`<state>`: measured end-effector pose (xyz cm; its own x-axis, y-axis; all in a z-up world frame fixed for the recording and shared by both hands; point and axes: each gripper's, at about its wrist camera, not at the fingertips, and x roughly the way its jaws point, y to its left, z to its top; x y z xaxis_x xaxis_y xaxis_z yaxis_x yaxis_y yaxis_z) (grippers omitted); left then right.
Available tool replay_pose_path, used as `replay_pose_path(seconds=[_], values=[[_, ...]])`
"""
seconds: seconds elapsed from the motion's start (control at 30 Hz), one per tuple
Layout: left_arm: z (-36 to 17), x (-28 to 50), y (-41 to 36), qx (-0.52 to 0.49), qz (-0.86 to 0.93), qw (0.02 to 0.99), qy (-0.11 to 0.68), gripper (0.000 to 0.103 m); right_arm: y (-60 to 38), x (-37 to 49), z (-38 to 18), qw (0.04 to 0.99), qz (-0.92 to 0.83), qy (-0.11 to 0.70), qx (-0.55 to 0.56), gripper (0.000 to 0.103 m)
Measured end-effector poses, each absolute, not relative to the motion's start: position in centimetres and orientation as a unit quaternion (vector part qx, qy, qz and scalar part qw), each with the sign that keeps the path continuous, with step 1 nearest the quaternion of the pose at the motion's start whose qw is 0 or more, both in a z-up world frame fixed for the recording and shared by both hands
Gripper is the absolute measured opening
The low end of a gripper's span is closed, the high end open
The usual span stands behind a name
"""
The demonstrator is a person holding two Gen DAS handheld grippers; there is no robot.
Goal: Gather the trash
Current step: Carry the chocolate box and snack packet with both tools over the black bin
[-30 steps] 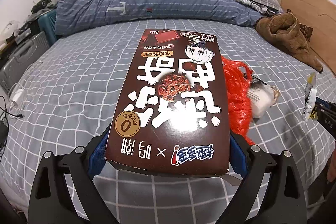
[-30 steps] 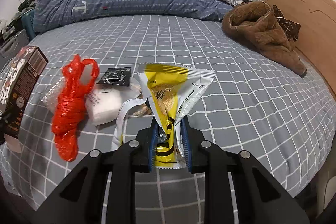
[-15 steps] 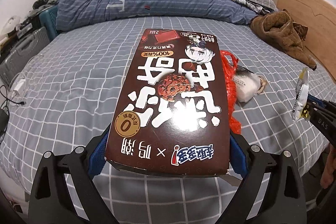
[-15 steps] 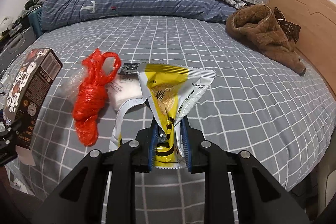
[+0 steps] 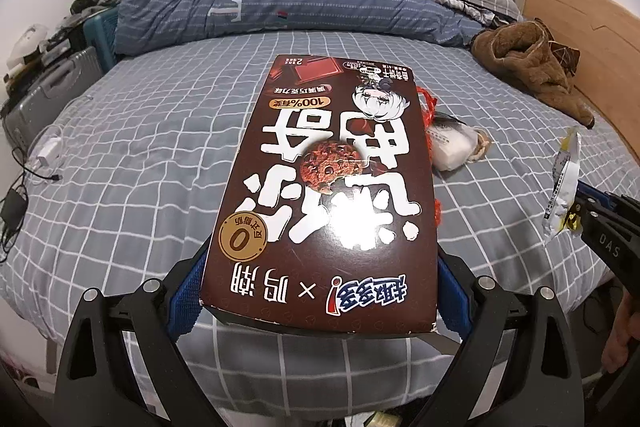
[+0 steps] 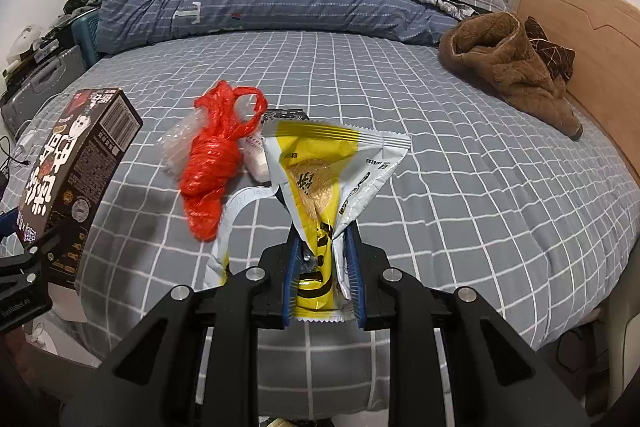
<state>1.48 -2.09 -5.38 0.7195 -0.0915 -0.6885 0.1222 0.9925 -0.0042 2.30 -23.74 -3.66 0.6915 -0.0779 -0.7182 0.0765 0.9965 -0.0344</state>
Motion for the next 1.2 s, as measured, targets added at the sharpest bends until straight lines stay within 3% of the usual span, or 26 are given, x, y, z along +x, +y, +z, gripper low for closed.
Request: replay_pose_path(seconds=[1.2], values=[[-6.6,-10.2,-1.7,0.011,-0.059,0.918,0.391,0.091,-18.9,-10.1,-3.7,0.912,0.008,0.41,0.0,0.021]])
